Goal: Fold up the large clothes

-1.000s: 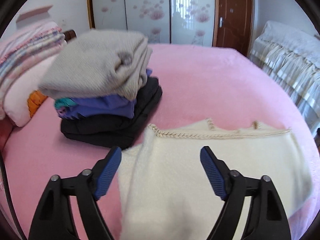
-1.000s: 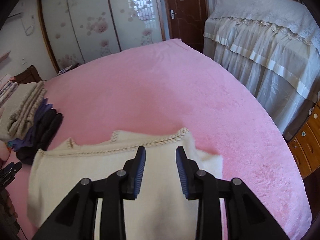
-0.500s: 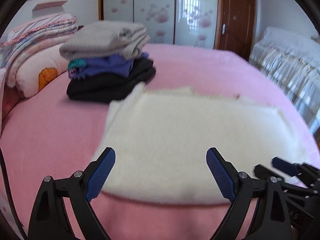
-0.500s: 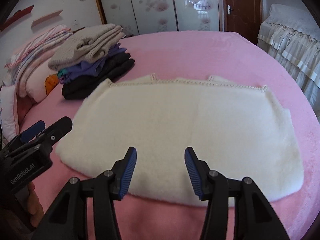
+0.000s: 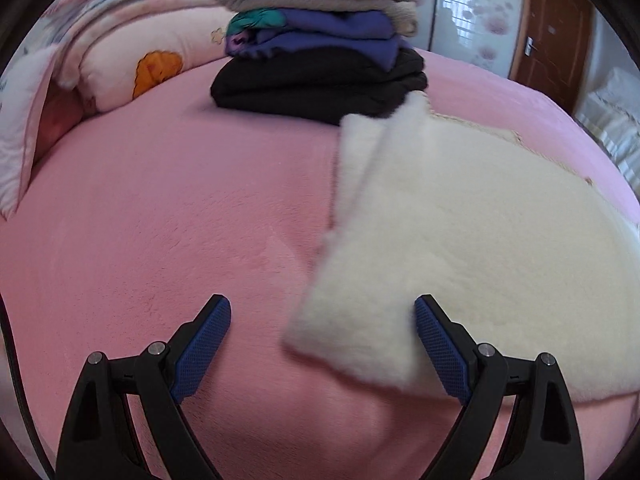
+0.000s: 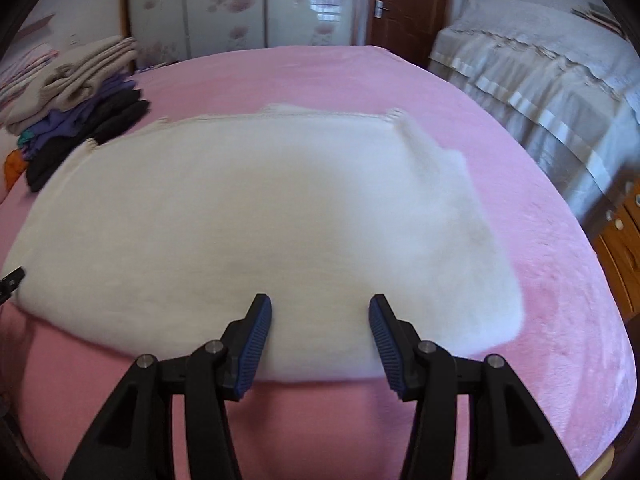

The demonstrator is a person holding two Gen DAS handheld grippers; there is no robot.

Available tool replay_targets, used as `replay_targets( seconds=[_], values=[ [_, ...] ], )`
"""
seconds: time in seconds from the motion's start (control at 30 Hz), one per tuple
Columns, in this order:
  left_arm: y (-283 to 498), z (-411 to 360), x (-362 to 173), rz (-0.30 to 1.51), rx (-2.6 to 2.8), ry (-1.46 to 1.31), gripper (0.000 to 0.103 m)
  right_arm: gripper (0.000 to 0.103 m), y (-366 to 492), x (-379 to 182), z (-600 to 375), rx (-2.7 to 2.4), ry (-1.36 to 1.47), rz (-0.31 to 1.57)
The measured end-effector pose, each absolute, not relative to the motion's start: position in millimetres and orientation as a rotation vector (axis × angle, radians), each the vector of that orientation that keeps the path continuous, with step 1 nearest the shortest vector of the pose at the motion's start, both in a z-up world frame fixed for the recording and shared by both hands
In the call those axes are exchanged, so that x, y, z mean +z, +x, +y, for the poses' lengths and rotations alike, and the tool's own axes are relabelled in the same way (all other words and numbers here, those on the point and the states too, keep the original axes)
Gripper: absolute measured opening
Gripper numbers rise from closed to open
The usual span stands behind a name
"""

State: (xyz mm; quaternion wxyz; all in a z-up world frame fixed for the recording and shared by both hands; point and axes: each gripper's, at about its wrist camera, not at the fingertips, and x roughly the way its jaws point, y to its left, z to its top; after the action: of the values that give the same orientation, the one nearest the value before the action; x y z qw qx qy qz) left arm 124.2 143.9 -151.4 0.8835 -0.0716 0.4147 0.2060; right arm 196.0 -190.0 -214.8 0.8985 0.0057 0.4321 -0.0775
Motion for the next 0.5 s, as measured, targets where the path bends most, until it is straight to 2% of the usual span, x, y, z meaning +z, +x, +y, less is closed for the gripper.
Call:
replay_targets(
  seconds=[0.1,0.13,0.2,0.5],
  values=[
    [124.3,151.5,-152.7,0.863,0.427,-0.161,0.093,0.048,190.2,-218.7,-240.4,-0.264,0.105,0.891],
    [125.0,151.4,-152.0,0.863,0.427,-0.159,0.093,0.035,187.9,-218.7,-251.7,-0.281,0.129,0.887],
    [124.4,148.4,-149.2,0.864,0.437,-0.148,0.091,0.024,182.1,-217.7,-266.6,-0.269,0.188,0.883],
    [131.6,122.5,-87.3,0.722,0.344,-0.120,0.090,0.027,181.0,-192.8,-230.9,-0.194,0.219,0.838]
  ],
)
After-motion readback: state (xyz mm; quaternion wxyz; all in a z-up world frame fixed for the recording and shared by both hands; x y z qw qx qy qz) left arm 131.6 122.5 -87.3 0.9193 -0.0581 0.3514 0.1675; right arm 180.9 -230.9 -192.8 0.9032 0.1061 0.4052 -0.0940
